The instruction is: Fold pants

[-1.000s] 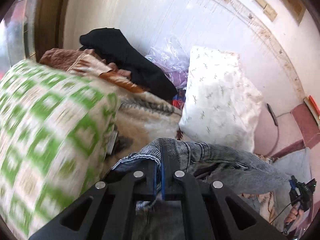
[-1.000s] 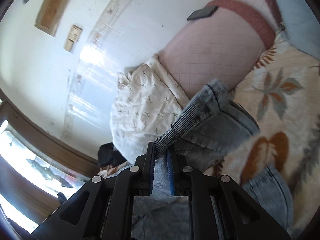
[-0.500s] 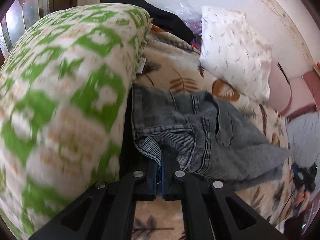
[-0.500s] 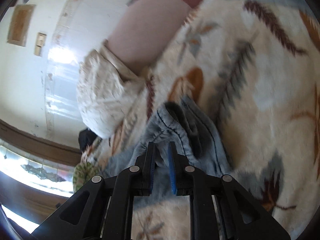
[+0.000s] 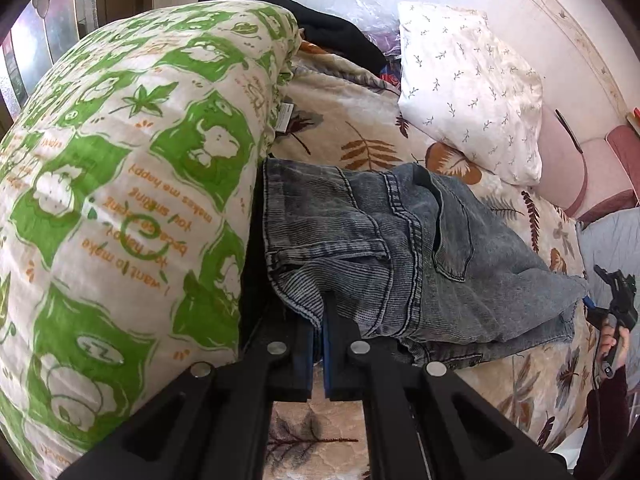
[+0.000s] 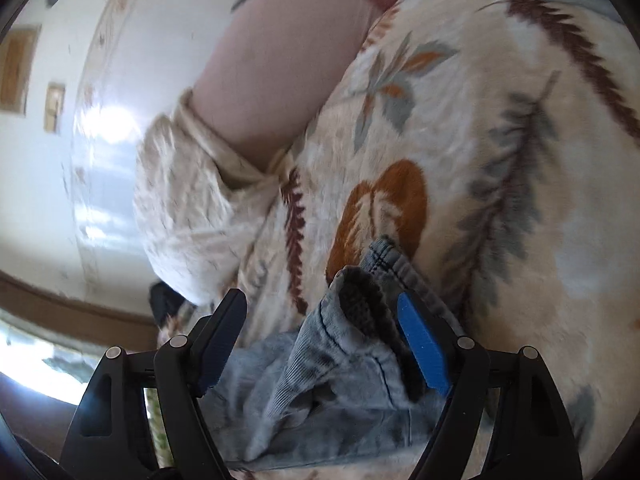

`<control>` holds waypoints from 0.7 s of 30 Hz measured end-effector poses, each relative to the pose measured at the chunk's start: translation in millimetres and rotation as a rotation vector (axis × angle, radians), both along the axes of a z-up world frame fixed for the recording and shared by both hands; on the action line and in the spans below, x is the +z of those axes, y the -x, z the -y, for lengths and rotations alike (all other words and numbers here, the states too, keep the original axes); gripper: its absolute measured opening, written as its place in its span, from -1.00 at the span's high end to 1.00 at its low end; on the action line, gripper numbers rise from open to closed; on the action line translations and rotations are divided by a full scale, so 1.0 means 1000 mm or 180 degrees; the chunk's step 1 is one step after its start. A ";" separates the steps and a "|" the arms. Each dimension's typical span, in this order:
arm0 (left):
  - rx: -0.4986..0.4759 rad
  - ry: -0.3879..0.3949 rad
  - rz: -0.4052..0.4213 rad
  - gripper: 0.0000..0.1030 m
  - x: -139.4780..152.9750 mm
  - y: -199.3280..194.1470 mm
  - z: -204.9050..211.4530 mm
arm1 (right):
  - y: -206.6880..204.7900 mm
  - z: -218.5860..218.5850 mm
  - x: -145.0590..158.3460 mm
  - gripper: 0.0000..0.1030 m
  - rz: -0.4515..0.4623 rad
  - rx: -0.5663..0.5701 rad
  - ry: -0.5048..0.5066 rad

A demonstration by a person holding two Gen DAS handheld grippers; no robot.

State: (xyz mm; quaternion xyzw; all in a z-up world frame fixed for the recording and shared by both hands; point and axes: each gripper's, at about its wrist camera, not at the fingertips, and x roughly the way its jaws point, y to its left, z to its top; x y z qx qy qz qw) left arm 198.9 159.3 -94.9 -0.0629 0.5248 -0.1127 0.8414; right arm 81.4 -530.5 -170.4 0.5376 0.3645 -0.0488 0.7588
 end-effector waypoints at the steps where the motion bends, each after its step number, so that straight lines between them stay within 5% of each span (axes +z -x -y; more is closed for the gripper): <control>1: 0.0009 0.0014 -0.0007 0.91 0.000 0.000 0.000 | -0.007 -0.002 -0.003 -0.36 -0.0019 0.0081 -0.0026; 2: 0.0023 0.0043 -0.0016 0.91 0.001 -0.001 -0.002 | -0.015 -0.007 -0.003 0.00 -0.0096 0.0262 0.0074; 3: 0.0036 0.0075 -0.0026 0.91 0.001 -0.001 -0.003 | -0.020 -0.012 0.000 0.61 -0.0186 0.0383 0.0222; 4: 0.0046 0.0104 -0.0036 0.91 0.001 -0.002 -0.004 | -0.023 -0.018 0.006 0.69 -0.0259 0.0491 0.0384; 8: 0.0071 0.0171 -0.0050 0.91 0.002 -0.003 -0.009 | -0.022 -0.028 0.043 0.70 -0.0196 0.0554 0.0689; 15: 0.0056 0.0144 0.0004 0.90 0.003 0.004 -0.008 | -0.005 -0.032 0.149 0.71 0.0815 0.0405 0.1354; 18: 0.0009 0.0025 0.0033 0.85 0.000 0.010 -0.005 | 0.004 -0.030 0.127 0.71 0.0607 0.0537 0.1370; 21: -0.0051 -0.0079 0.0022 0.83 -0.004 0.012 -0.001 | 0.015 -0.026 0.049 0.71 -0.0192 0.0702 0.1337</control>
